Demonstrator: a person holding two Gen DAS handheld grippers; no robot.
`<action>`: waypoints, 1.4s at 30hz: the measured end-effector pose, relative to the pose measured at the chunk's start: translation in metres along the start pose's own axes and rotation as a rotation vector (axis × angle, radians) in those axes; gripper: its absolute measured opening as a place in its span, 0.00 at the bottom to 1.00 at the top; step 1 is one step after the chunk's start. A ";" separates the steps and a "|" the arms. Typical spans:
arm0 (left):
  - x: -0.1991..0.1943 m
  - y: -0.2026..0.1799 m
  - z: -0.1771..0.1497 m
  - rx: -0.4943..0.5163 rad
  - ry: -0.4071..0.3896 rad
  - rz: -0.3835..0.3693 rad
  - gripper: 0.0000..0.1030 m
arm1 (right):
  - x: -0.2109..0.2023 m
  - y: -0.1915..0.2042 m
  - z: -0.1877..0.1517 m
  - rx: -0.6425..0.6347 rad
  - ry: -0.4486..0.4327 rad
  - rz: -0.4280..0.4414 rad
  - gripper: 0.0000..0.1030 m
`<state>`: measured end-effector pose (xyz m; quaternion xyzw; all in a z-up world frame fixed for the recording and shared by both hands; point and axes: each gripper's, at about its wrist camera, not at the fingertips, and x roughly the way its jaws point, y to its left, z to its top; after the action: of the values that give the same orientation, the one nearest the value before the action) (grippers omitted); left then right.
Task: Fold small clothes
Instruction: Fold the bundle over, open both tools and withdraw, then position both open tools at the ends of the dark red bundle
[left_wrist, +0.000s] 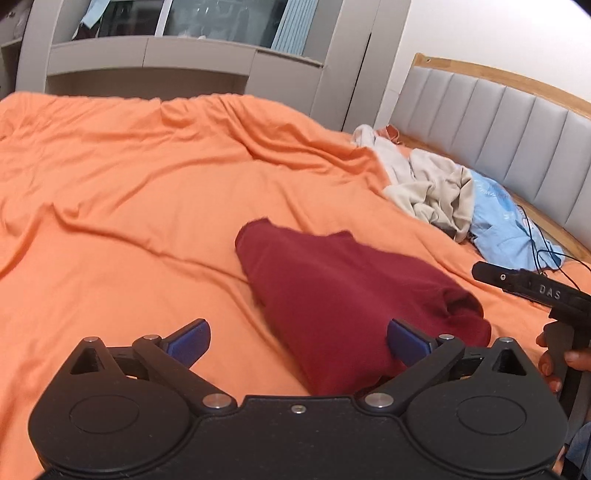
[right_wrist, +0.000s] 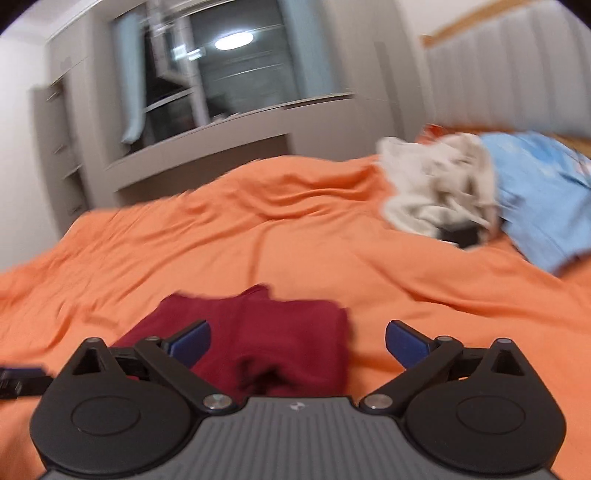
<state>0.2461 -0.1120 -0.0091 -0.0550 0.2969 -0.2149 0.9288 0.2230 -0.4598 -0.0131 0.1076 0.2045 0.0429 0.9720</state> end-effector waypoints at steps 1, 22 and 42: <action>-0.001 0.002 -0.002 -0.003 0.003 -0.002 0.99 | 0.000 0.006 -0.001 -0.028 0.004 0.008 1.00; 0.002 0.010 -0.008 -0.068 0.017 -0.047 0.99 | 0.003 0.033 -0.034 -0.202 0.165 -0.237 1.00; 0.020 0.012 -0.022 -0.063 0.089 -0.030 1.00 | 0.054 -0.045 -0.003 0.191 0.215 -0.152 1.00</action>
<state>0.2529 -0.1096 -0.0401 -0.0792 0.3436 -0.2216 0.9092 0.2724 -0.4965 -0.0467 0.1787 0.3182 -0.0393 0.9302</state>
